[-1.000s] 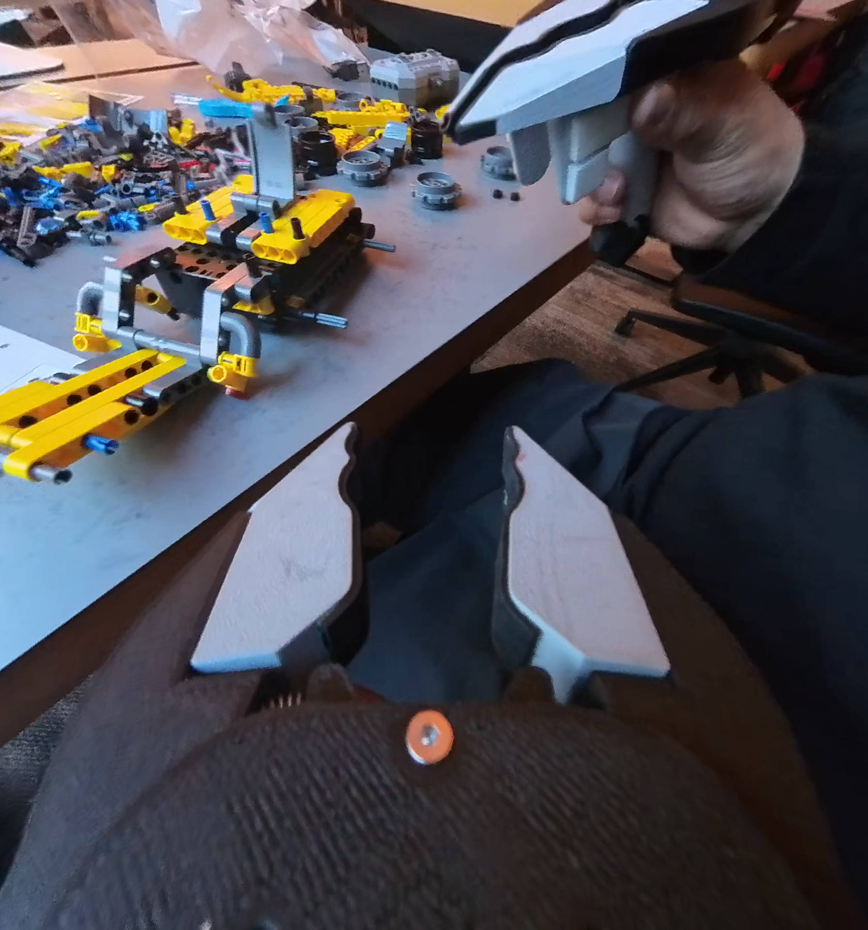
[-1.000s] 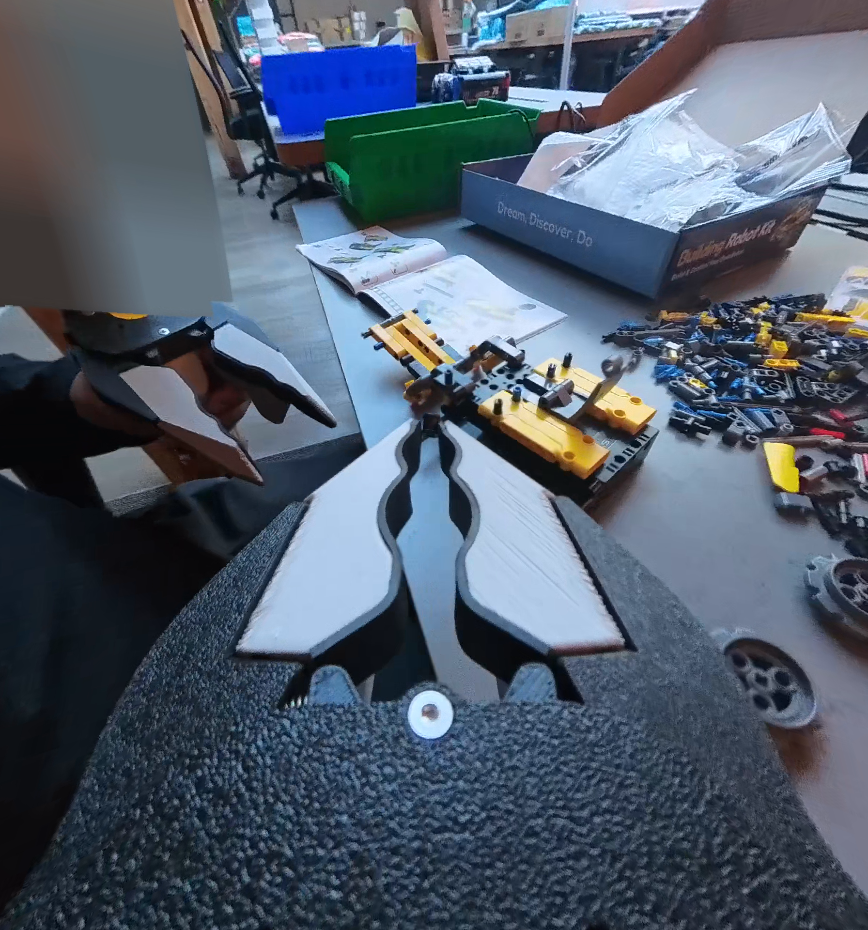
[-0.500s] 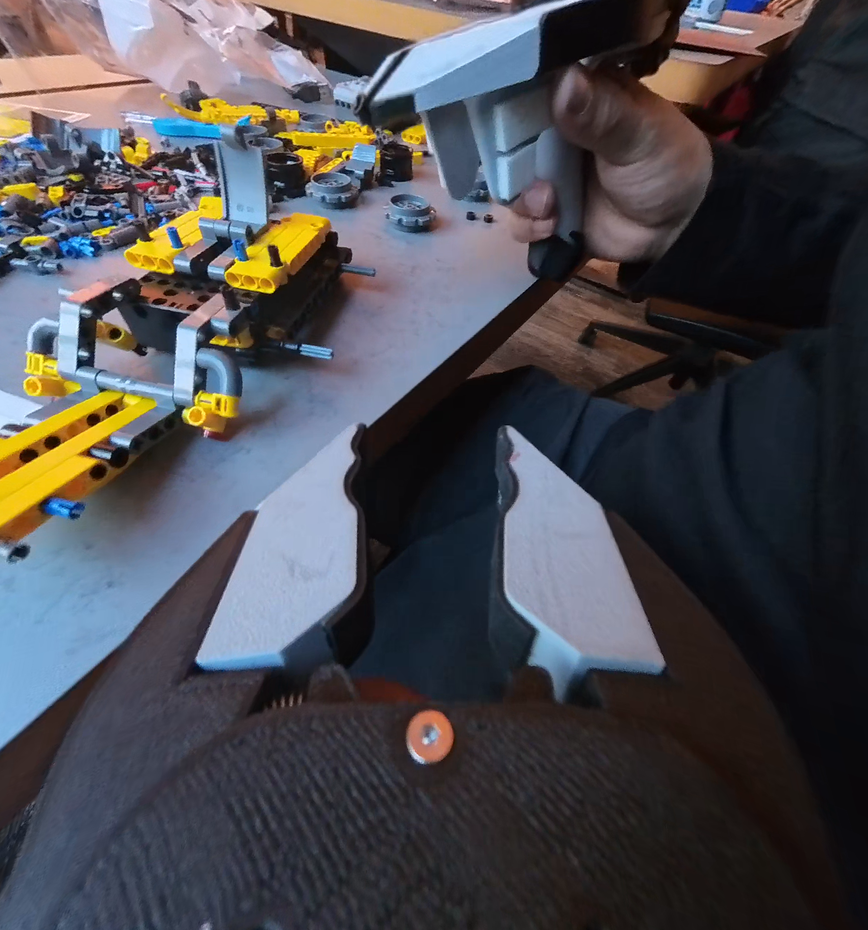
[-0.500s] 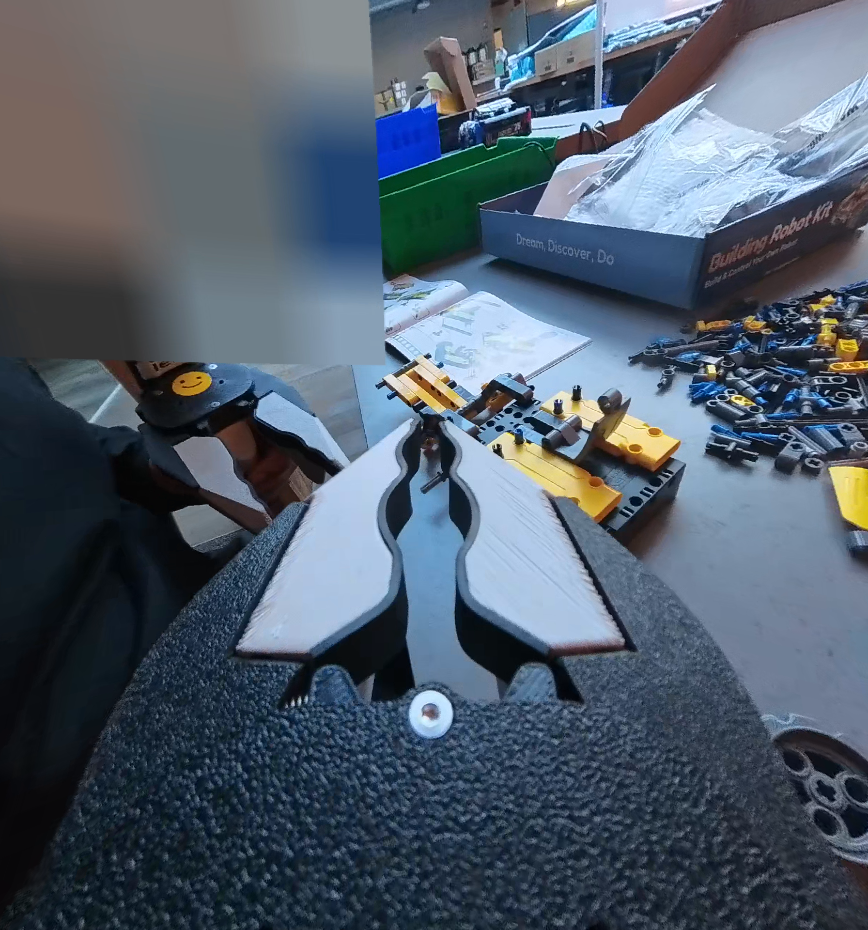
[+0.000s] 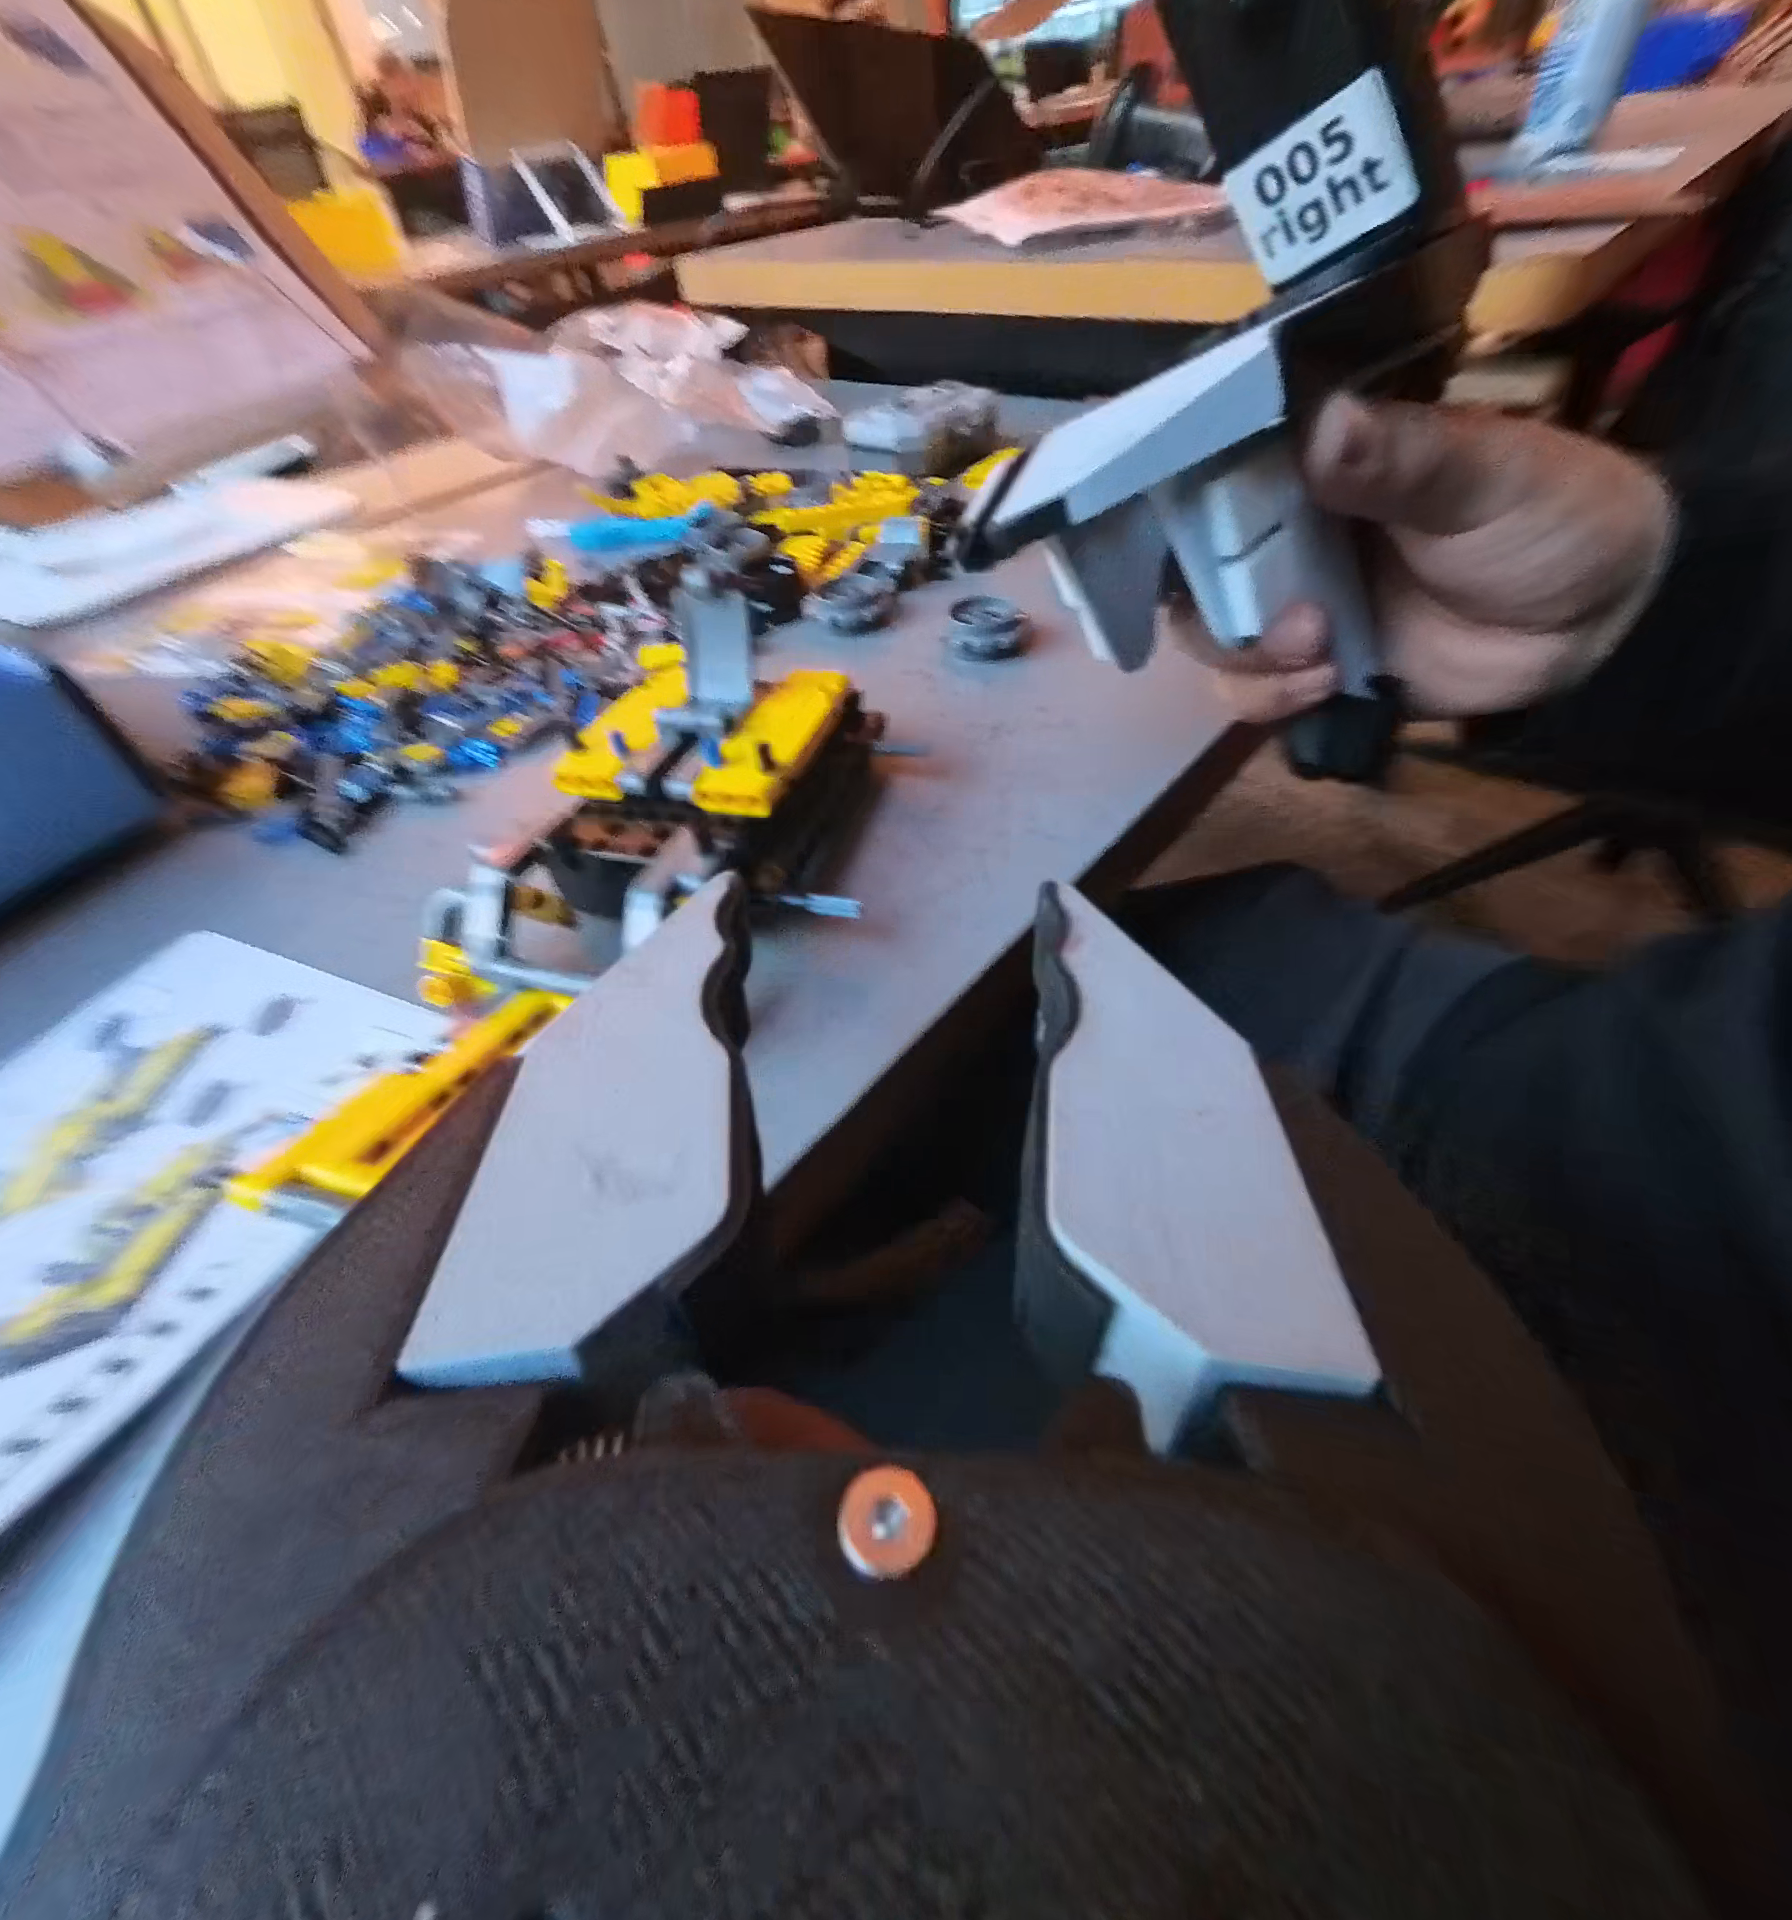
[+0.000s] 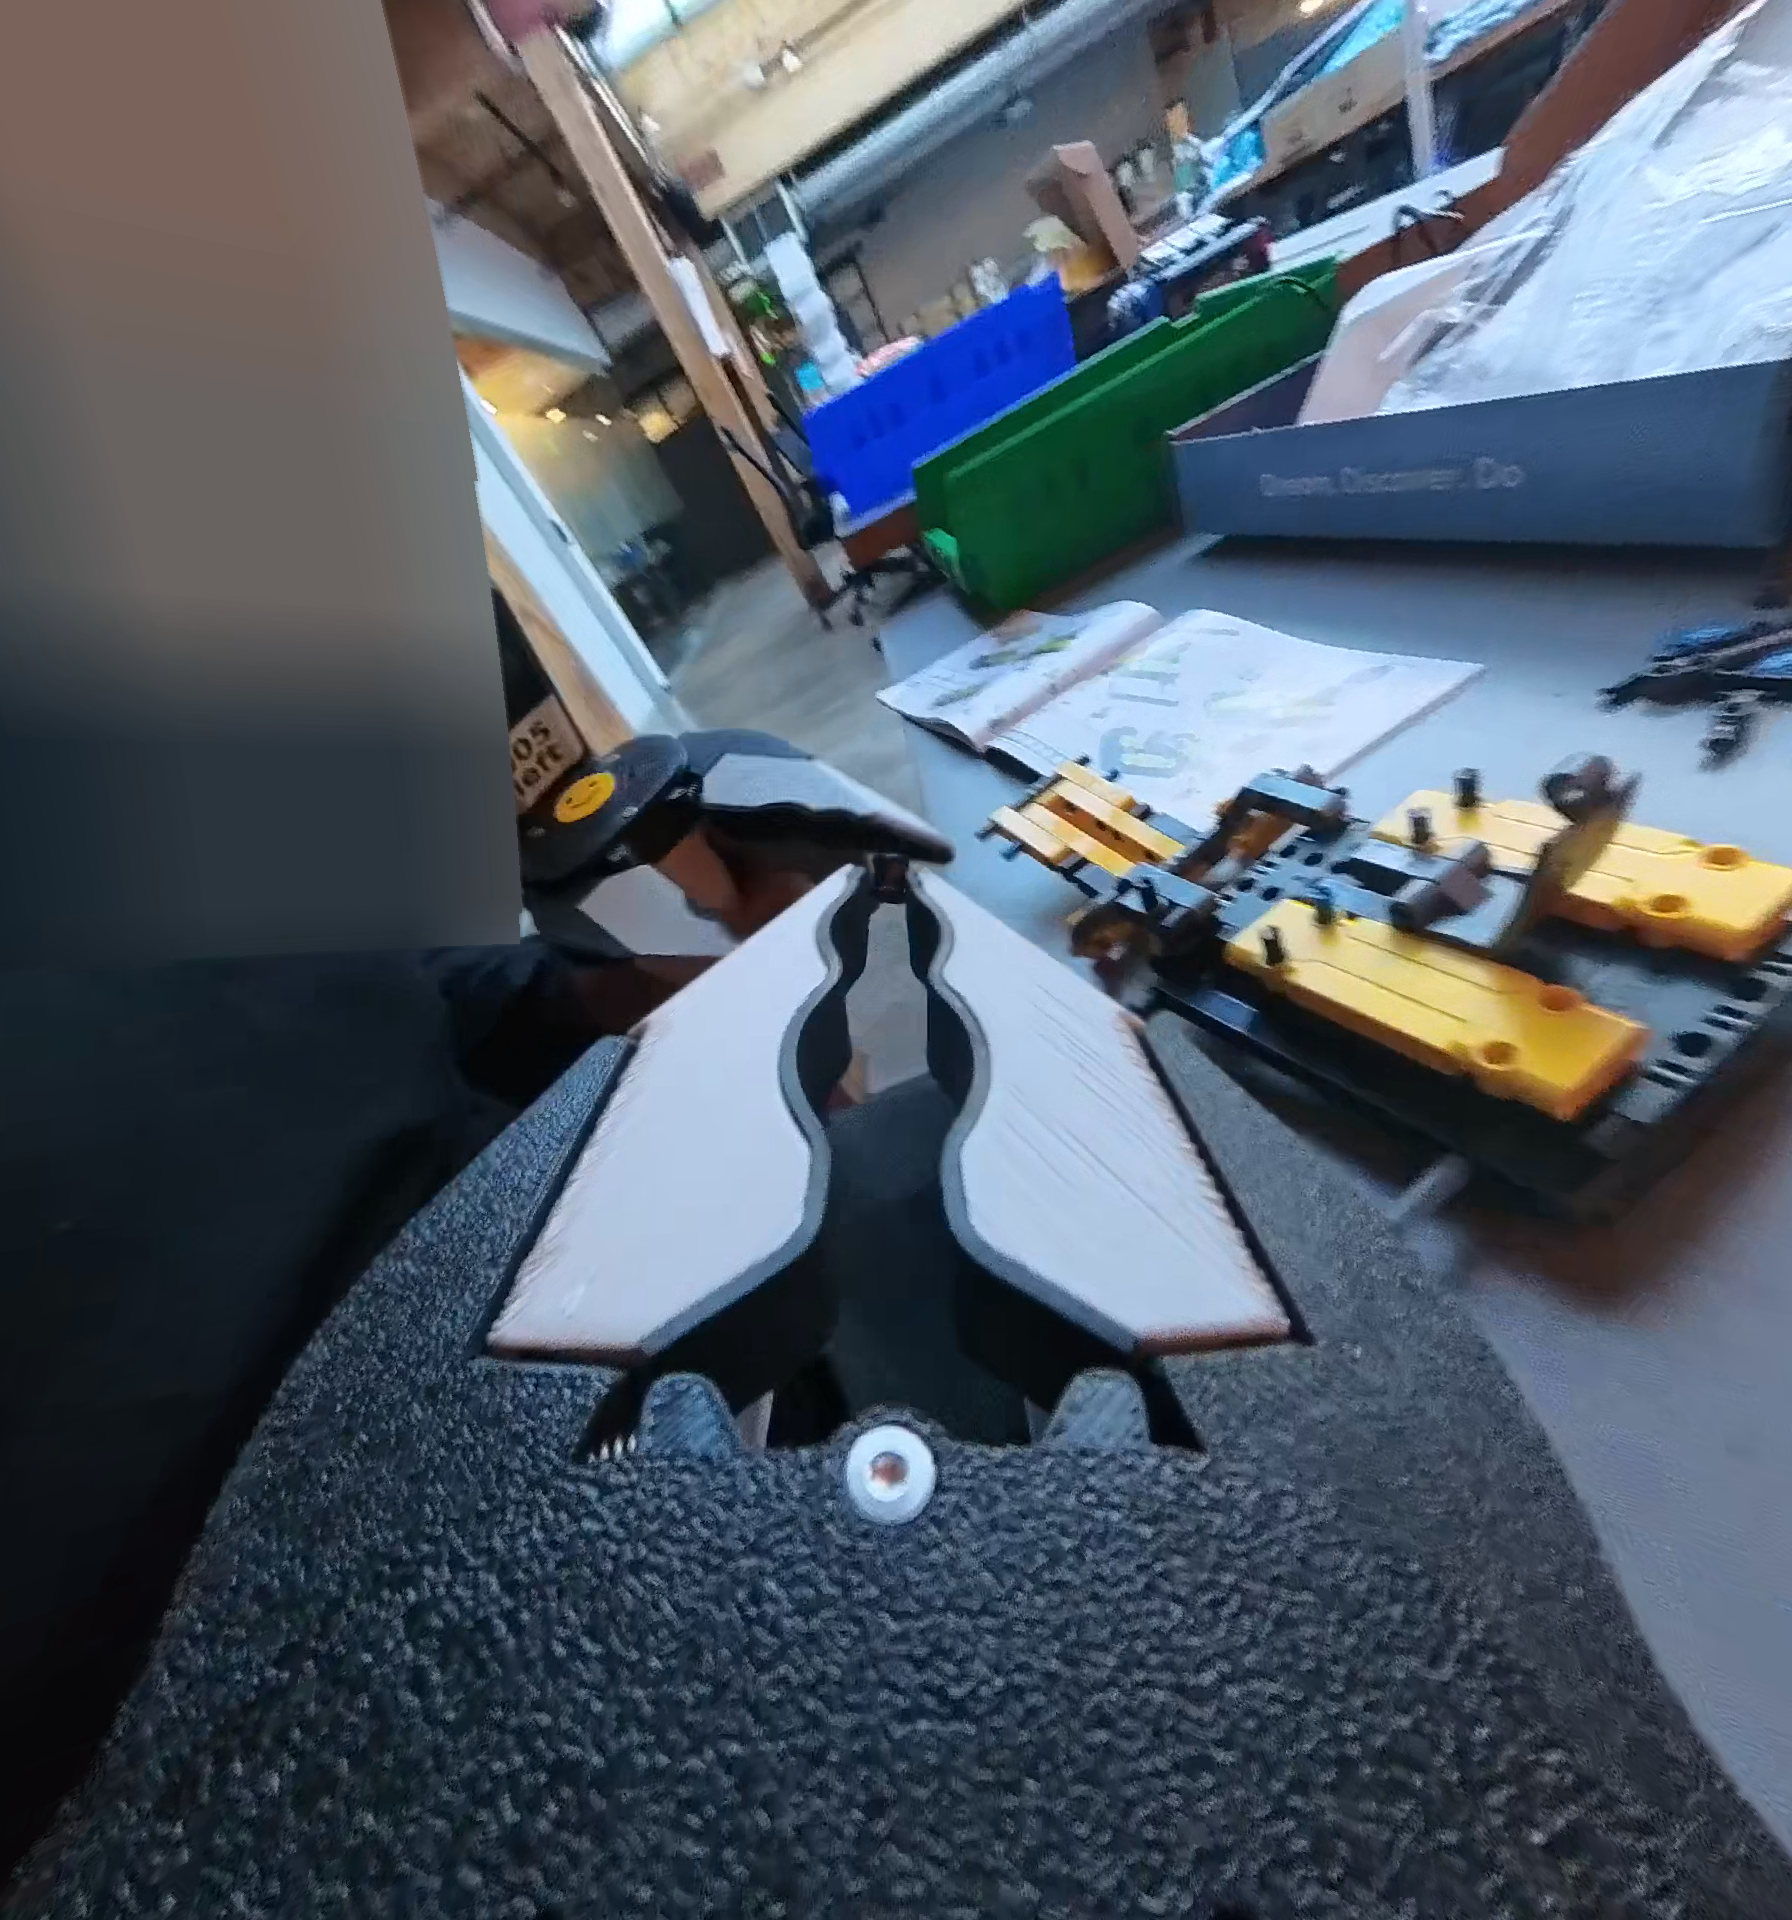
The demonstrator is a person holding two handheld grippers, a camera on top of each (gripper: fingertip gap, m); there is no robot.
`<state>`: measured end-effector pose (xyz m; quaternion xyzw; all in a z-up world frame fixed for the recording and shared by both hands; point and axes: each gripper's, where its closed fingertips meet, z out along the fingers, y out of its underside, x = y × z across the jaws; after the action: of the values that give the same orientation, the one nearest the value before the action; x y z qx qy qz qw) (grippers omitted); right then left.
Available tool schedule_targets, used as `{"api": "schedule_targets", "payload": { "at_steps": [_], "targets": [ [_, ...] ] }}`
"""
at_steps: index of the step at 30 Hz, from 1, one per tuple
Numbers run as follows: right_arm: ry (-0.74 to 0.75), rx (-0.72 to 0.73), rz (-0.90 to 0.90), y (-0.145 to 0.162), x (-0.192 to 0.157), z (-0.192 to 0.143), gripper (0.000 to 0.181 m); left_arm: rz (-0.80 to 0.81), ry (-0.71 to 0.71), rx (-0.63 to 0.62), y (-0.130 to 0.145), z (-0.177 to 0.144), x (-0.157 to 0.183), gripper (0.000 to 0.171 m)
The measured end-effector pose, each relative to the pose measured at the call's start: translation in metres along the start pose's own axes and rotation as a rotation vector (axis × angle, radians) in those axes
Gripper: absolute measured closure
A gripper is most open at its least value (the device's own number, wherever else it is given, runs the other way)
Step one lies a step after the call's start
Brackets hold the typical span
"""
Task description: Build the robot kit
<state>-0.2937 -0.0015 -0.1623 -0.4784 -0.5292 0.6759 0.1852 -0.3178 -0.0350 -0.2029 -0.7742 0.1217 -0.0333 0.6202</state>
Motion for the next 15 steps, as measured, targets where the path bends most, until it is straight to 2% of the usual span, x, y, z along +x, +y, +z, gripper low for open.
{"api": "schedule_targets", "payload": {
  "at_steps": [4, 7, 15],
  "targets": [
    [-0.081, 0.016, 0.027, -0.002, -0.018, 0.005, 0.175, 0.290, -0.097, 0.015, -0.027, -0.002, 0.001, 0.136],
    [-0.123, 0.020, 0.061, -0.002, -0.027, 0.007, 0.175, 0.461, -0.104, 0.015, -0.038, 0.004, 0.013, 0.138],
    [-0.169, 0.030, 0.157, 0.004, -0.038, 0.011, 0.174, 0.617, -0.105, 0.039, -0.047, 0.012, 0.029, 0.147]
  ]
}}
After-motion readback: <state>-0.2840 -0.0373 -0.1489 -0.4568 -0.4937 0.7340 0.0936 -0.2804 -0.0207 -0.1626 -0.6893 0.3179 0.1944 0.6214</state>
